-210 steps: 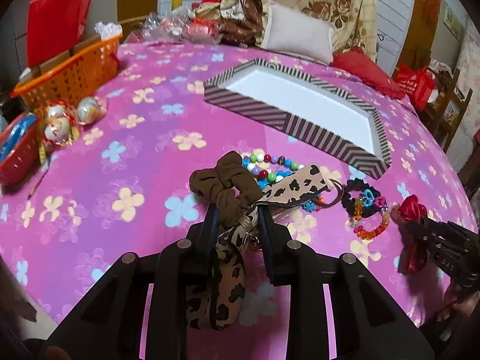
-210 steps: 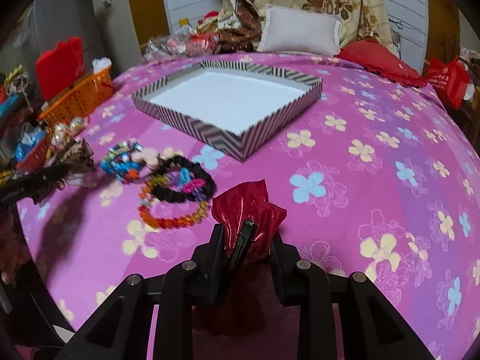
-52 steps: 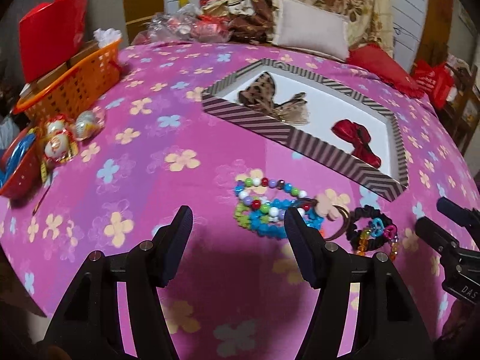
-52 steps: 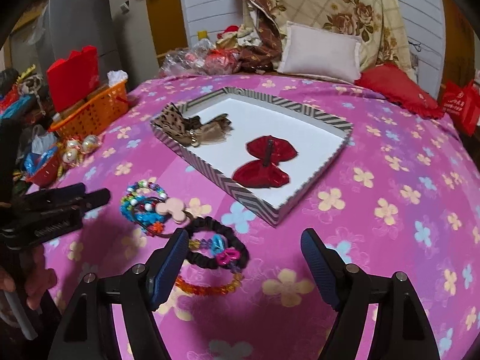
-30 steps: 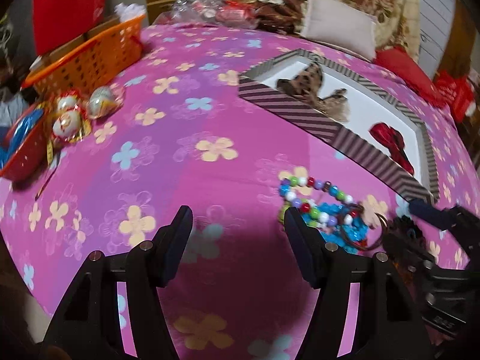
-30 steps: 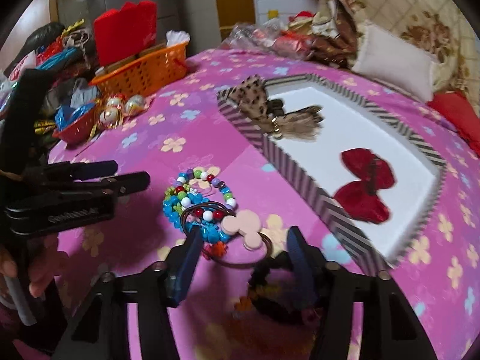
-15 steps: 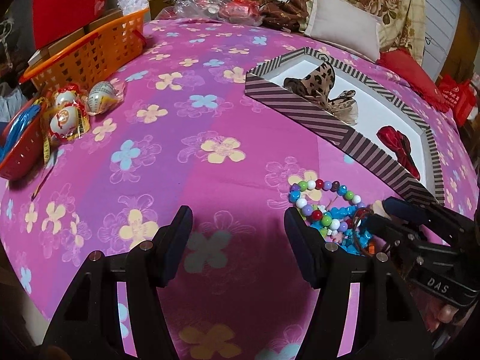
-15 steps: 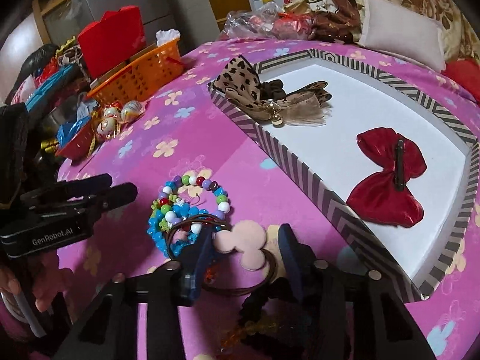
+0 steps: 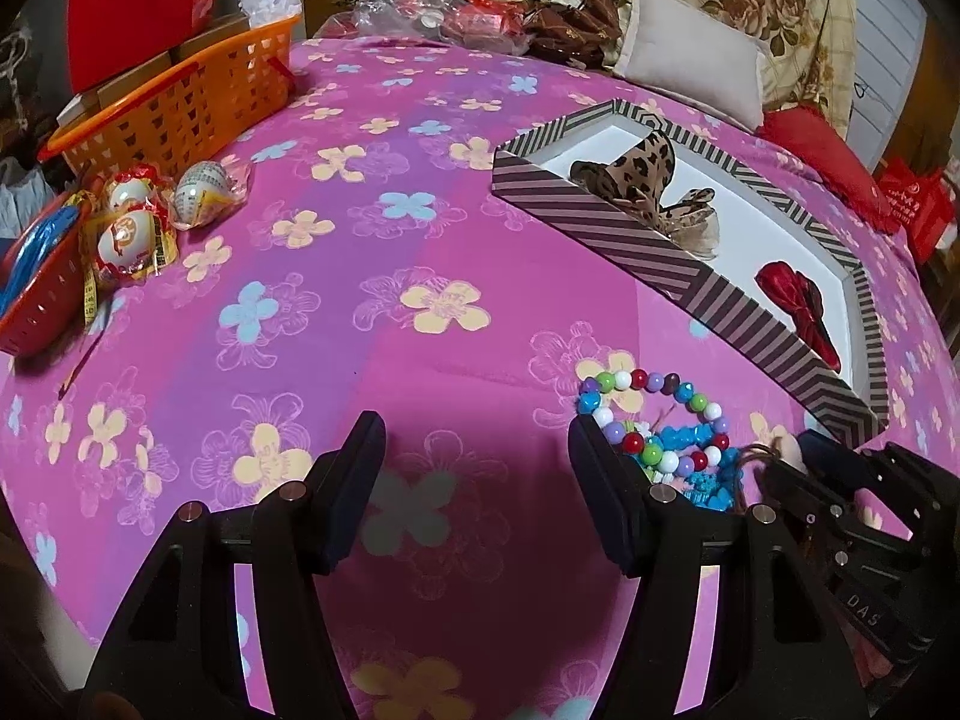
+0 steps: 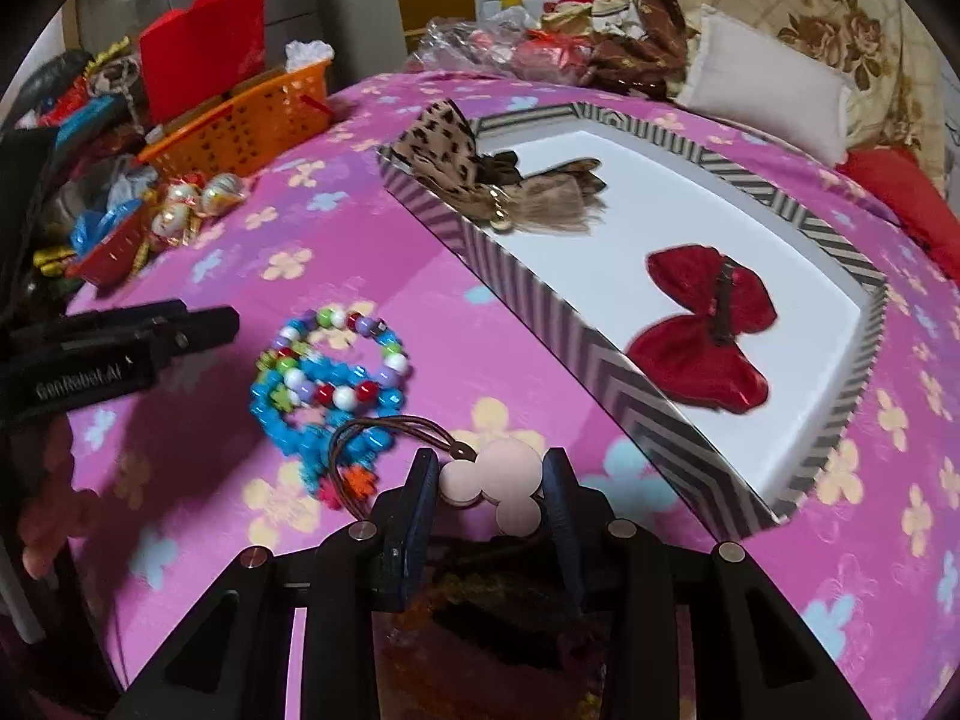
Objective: Organize jewelry
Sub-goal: 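Grasp the pink mouse-ear hair tie with right tool while left grasps beaded bracelet, then carry the beaded bracelet and mouse-ear hair tie over the tray, then release the beaded bracelet with left tool while right releases mouse-ear tie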
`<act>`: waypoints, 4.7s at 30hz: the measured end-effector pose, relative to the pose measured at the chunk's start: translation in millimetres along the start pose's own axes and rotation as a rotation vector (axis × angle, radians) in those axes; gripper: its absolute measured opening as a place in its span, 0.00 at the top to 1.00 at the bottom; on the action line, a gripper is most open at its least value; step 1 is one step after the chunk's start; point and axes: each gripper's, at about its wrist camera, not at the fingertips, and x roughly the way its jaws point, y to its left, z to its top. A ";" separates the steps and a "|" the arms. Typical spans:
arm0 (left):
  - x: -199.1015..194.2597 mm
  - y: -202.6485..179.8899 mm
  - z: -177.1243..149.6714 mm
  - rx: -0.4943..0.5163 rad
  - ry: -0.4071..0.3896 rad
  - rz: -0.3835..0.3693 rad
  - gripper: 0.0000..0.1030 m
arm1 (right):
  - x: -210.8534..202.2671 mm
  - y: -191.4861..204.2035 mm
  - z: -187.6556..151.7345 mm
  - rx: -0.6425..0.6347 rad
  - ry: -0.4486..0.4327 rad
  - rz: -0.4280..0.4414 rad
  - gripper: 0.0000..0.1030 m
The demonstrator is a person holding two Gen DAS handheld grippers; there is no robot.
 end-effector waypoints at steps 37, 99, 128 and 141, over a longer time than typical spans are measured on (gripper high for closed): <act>-3.5 28.9 28.7 -0.120 0.050 -0.071 0.93 | -35.4 19.5 4.0 0.021 -0.109 0.001 0.67; -84.6 -58.5 51.9 0.068 -0.078 -0.183 0.93 | -100.1 -13.3 9.3 0.113 -0.199 -0.047 0.67; -17.8 -143.3 127.1 0.118 -0.014 -0.242 0.93 | -58.1 -66.2 53.8 0.183 -0.151 -0.070 0.67; 33.6 -112.8 112.7 0.071 0.073 -0.177 0.93 | -19.2 -68.0 70.9 0.156 -0.087 -0.073 0.66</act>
